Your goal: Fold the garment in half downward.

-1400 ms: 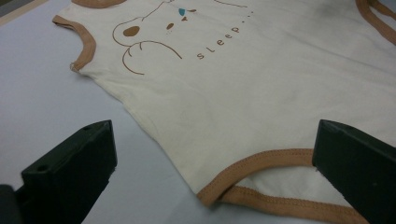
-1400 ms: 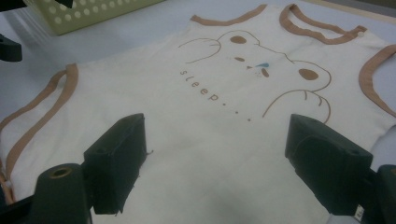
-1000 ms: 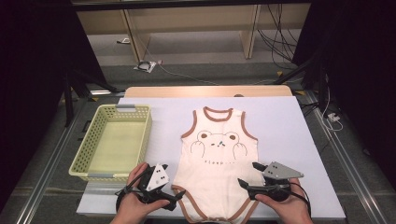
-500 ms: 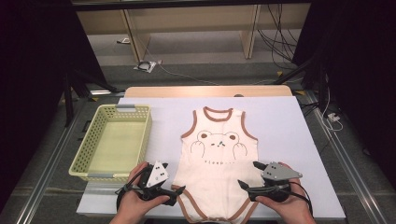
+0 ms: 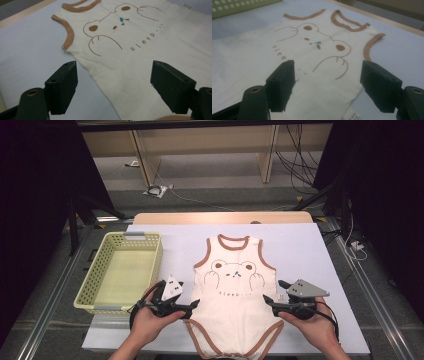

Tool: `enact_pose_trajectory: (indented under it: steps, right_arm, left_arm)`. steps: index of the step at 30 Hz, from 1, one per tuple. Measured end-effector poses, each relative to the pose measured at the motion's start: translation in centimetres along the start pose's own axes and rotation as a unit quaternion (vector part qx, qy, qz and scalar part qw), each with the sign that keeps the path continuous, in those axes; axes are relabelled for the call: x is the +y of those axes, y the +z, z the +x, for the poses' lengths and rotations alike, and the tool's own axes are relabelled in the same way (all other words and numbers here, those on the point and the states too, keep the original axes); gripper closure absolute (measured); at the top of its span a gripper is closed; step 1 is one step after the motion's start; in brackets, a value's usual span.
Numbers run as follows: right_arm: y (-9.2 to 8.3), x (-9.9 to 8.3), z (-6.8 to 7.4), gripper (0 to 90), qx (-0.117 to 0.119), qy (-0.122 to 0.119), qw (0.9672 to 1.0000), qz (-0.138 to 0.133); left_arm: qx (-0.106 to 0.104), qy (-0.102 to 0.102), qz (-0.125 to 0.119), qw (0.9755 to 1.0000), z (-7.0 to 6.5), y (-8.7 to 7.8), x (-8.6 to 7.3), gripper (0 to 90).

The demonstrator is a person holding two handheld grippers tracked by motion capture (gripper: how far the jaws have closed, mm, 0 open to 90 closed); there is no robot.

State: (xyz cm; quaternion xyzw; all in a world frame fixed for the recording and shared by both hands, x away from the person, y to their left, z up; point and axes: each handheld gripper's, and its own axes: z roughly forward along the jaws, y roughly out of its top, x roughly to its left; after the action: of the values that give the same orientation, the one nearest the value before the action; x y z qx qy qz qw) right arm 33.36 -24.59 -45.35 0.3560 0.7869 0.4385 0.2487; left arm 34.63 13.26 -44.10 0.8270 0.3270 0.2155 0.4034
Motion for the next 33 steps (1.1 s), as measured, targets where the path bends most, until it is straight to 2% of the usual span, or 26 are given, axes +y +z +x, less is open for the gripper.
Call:
enact_pose_trajectory:
  steps: [7, 12, 15, 17, 26, 33]
  right_arm:
    - [1.5, 1.7, -2.3, 35.6, -0.02, 0.009, 0.9997, -0.004]
    - [2.4, 3.0, -3.6, 37.3, -0.029, 0.017, 0.9994, -0.012]
    - [3.1, 3.4, -4.5, 38.4, -0.038, 0.022, 0.999, -0.008]
    - [3.5, 3.6, -5.1, 38.9, -0.039, 0.027, 0.9989, -0.004]
    - [5.9, 4.6, -7.9, 42.7, -0.059, 0.049, 0.9969, 0.014]
    - [8.2, 5.9, -9.6, 44.1, -0.07, 0.058, 0.9954, 0.031]
  left_arm:
    - [0.018, -0.011, -0.002, 0.9998, 2.2, 2.3, 2.9, 23.8]
    - [0.026, -0.021, 0.008, 0.9994, 3.7, 4.3, 4.3, 26.8]
    - [0.031, -0.025, 0.015, 0.9991, 4.5, 5.5, 5.0, 28.2]
    - [0.038, -0.036, 0.017, 0.9985, 5.0, 6.2, 5.4, 30.9]
    - [0.04, -0.062, 0.021, 0.9971, 7.3, 8.8, 7.5, 38.3]
    - [0.057, -0.08, 0.029, 0.9948, 9.1, 11.0, 8.9, 42.7]
